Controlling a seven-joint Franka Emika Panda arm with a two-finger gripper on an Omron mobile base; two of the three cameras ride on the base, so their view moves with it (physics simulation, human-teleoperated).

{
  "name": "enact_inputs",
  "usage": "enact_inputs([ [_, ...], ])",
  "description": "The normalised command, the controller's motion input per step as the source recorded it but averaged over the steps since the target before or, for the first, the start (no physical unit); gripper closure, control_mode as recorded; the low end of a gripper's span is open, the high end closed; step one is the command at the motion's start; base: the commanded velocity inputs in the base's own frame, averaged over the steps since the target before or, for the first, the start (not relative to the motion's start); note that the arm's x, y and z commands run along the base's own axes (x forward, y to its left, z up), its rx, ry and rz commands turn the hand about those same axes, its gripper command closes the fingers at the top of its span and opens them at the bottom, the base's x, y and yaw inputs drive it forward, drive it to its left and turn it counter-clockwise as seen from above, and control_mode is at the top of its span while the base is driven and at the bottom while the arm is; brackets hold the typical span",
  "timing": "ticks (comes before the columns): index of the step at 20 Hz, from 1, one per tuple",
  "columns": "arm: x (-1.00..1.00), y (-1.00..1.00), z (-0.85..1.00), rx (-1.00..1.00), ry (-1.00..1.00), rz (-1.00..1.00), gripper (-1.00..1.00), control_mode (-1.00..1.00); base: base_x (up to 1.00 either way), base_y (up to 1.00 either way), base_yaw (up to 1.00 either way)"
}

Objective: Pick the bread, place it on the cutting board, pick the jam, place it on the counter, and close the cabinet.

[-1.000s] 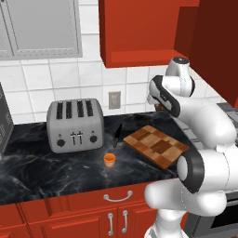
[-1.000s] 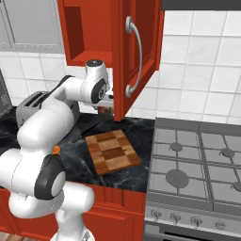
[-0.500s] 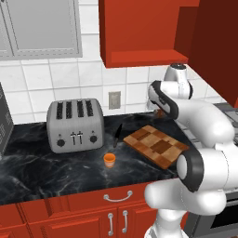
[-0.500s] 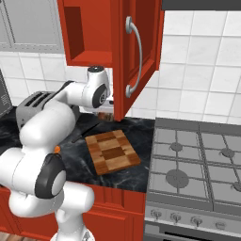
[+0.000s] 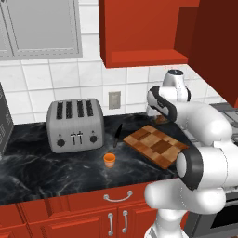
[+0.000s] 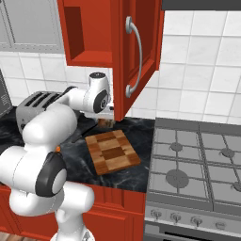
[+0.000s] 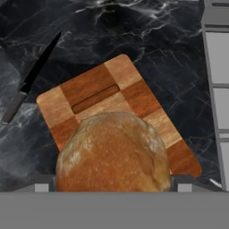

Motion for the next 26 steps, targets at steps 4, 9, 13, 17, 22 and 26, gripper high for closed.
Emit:
enact_inputs([
  [4, -0.06, 0.0, -0.36, 0.0, 0.01, 0.0, 1.0, -1.0, 0.0, 0.0, 0.0],
  [9, -0.04, 0.0, -0.4, 0.0, 0.0, 0.0, 1.0, -1.0, 0.0, 0.0, 0.0],
  [13, -0.02, 0.0, -0.42, 0.0, 0.0, 0.0, 1.0, -1.0, 0.0, 0.0, 0.0],
  [17, -0.02, 0.0, -0.39, 0.0, 0.0, 0.0, 1.0, -1.0, 0.0, 0.0, 0.0],
  [22, 0.0, 0.0, -0.34, 0.0, 0.0, 0.0, 1.0, -1.0, 0.0, 0.0, 0.0],
  [26, 0.0, 0.0, -0.26, 0.0, 0.0, 0.0, 1.0, -1.0, 0.0, 0.0, 0.0],
])
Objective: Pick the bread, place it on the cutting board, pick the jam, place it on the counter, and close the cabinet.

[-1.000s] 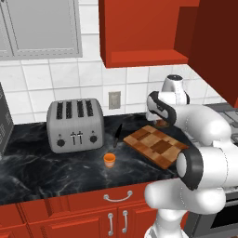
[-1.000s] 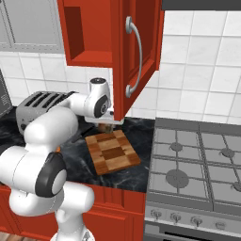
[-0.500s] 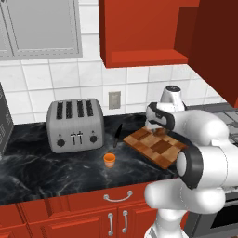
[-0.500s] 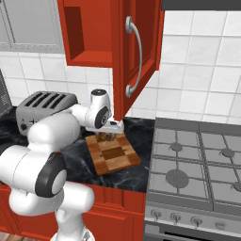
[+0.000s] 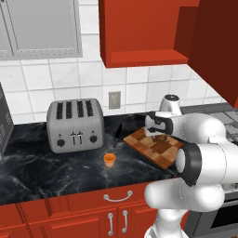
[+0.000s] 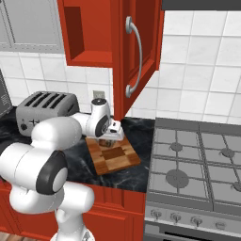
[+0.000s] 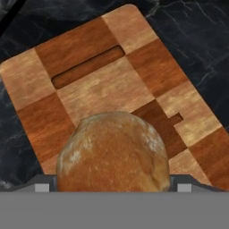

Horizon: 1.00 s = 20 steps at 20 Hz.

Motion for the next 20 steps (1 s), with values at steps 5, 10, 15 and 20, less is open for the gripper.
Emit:
enact_inputs([
  [5, 0.0, 0.0, -0.16, 0.0, 0.0, 0.0, 1.0, -1.0, 0.0, 0.0, 0.0],
  [10, 0.0, 0.0, -0.14, 0.0, 0.0, 0.0, 1.0, -1.0, 0.0, 0.0, 0.0],
  [15, 0.0, 0.0, -0.16, 0.0, 0.0, 0.0, 1.0, -1.0, 0.0, 0.0, 0.0],
  [20, 0.0, 0.0, -0.15, 0.0, 0.0, 0.0, 1.0, -1.0, 0.0, 0.0, 0.0],
])
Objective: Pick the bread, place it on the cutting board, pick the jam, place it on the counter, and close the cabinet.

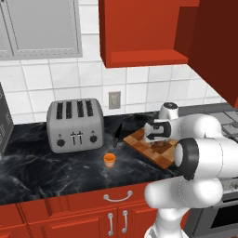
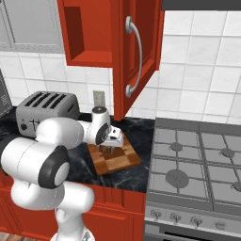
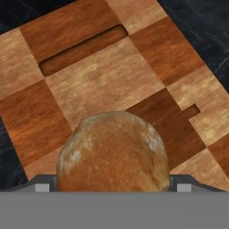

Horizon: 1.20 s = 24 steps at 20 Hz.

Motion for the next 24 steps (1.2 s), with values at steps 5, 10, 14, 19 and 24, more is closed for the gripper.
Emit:
enact_inputs([
  [5, 0.0, 0.0, -0.15, 0.0, 0.0, 0.0, 1.0, -1.0, 0.0, 0.0, 0.0],
  [10, 0.0, 0.0, -0.09, 0.0, 0.0, 0.0, 1.0, -1.0, 0.0, 0.0, 0.0],
  [14, 0.0, 0.0, -0.04, 0.0, 0.0, 0.0, 1.0, -1.0, 0.0, 0.0, 0.0],
  [19, 0.0, 0.0, 0.0, 0.0, 0.0, 0.0, -1.0, -1.0, 0.0, 0.0, 0.0],
  [24, 0.0, 0.0, 0.0, 0.0, 0.0, 0.0, -1.0, -1.0, 0.0, 0.0, 0.0],
])
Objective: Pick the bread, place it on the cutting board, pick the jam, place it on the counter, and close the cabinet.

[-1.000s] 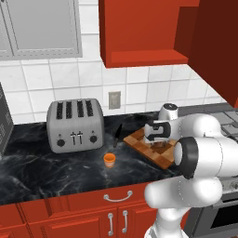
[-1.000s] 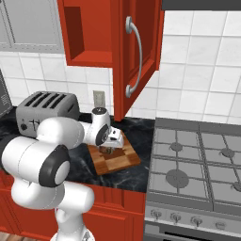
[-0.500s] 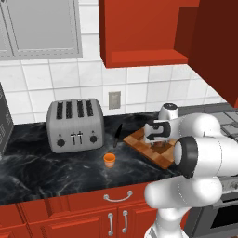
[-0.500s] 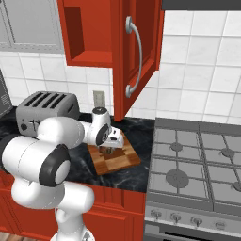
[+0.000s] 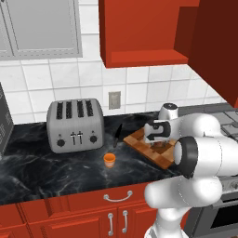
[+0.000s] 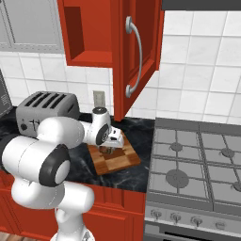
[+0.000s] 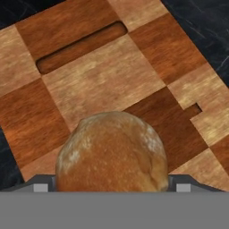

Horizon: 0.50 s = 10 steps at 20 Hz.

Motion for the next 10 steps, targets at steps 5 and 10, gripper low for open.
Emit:
enact_inputs([
  [5, 0.0, 0.0, 0.0, 0.0, 0.0, 0.0, -1.0, -1.0, 0.0, 0.0, 0.0],
  [10, 0.0, 0.0, 0.0, 0.0, 0.0, 0.0, -1.0, -1.0, 0.0, 0.0, 0.0],
])
